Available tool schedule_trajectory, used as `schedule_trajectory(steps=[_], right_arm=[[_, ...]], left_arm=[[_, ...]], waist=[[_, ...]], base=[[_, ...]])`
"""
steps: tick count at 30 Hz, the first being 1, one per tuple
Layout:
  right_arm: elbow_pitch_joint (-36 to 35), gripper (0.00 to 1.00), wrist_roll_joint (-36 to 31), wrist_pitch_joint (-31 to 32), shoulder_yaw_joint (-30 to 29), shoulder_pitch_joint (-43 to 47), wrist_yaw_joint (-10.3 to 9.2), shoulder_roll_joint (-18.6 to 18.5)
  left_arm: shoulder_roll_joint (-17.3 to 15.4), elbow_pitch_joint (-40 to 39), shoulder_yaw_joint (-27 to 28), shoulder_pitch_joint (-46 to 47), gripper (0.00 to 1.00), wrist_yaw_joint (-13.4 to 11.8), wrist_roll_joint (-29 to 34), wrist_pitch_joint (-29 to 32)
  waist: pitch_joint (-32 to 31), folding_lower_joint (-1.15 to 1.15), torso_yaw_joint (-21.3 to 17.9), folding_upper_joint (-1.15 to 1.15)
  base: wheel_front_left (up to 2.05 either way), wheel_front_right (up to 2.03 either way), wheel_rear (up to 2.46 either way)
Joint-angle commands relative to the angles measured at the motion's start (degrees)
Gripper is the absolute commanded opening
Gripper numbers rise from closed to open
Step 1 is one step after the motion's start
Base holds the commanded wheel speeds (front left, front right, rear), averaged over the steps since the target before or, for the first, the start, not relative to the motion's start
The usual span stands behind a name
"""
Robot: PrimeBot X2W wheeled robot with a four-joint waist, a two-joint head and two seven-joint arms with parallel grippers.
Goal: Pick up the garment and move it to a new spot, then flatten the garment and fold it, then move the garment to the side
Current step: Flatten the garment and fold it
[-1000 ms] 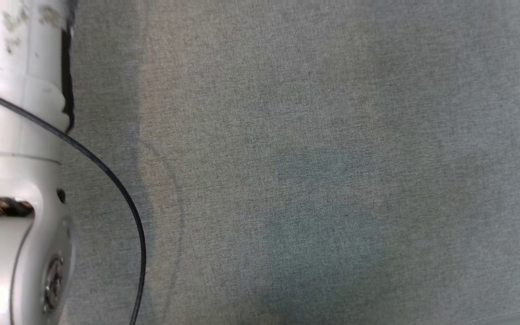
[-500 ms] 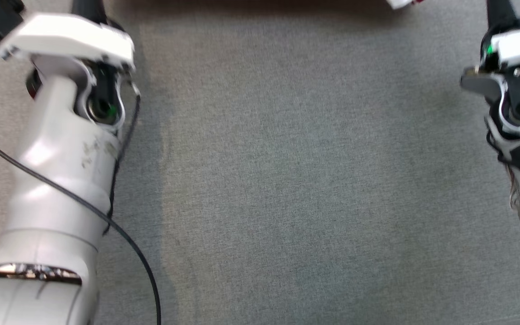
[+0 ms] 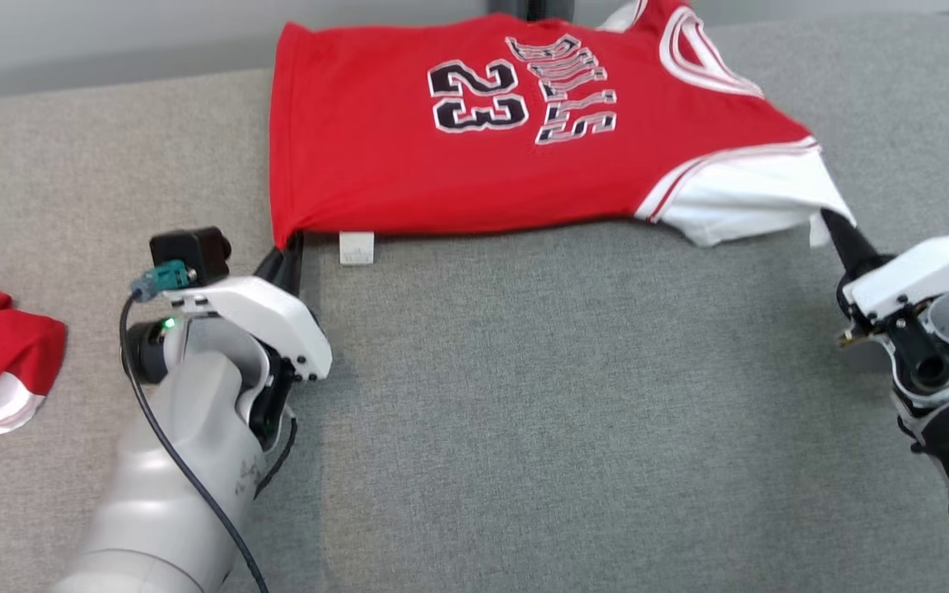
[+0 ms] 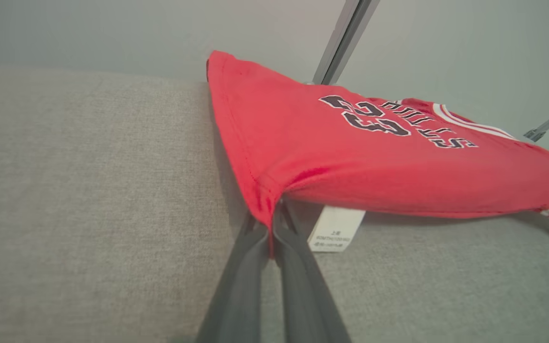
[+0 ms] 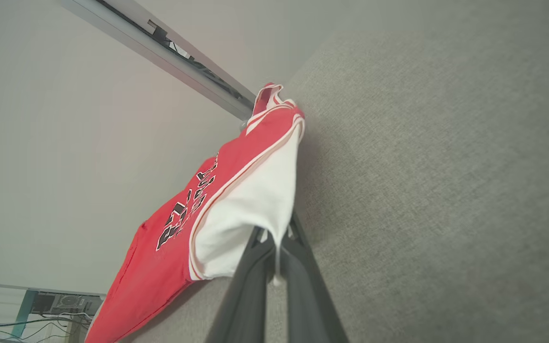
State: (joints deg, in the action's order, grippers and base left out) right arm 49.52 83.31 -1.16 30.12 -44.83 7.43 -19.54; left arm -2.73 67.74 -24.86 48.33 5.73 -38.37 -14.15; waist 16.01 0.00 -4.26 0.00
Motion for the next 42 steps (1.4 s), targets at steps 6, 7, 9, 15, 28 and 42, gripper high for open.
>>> schedule_trajectory(steps=[6,7,9,15,28,42], right_arm=[[2.1,0.00,-1.9,3.2,3.5,3.3,0.10,-2.4],[2.5,0.00,-2.0,3.8,3.9,3.6,0.10,-2.7],[3.0,0.00,-2.8,5.0,5.1,4.1,0.09,-3.2],[3.1,0.00,-3.9,10.1,8.8,5.9,0.06,-5.0],[-0.9,0.00,-4.7,19.4,14.5,9.3,0.05,-10.7],[-13.1,0.00,-5.0,29.5,19.5,13.0,0.05,-20.5]], left_arm=[[-0.4,2.8,-4.1,-3.3,0.00,-1.0,1.5,2.3],[-0.4,3.1,-4.6,-3.6,0.00,-1.0,1.7,2.8],[-0.4,3.6,-5.3,-4.2,0.00,-1.0,2.0,4.1],[-0.8,4.7,-8.8,-6.1,0.00,0.2,3.9,8.3],[-2.0,2.4,-16.2,-11.1,0.00,1.7,5.2,17.2],[-15.5,-20.4,-26.3,-20.3,0.00,1.7,-3.6,28.0]], waist=[[-4.2,0.00,0.8,0.00],[-4.7,0.00,0.8,0.00],[-5.5,0.00,0.9,0.00],[-8.2,0.00,1.2,0.00],[-12.7,0.00,1.3,0.00],[-14.0,0.00,1.3,0.00]], base=[[0.00,0.00,0.00],[0.00,0.00,0.00],[0.00,0.00,0.00],[0.00,0.00,0.00],[0.00,0.00,0.00],[0.00,0.00,0.00]])
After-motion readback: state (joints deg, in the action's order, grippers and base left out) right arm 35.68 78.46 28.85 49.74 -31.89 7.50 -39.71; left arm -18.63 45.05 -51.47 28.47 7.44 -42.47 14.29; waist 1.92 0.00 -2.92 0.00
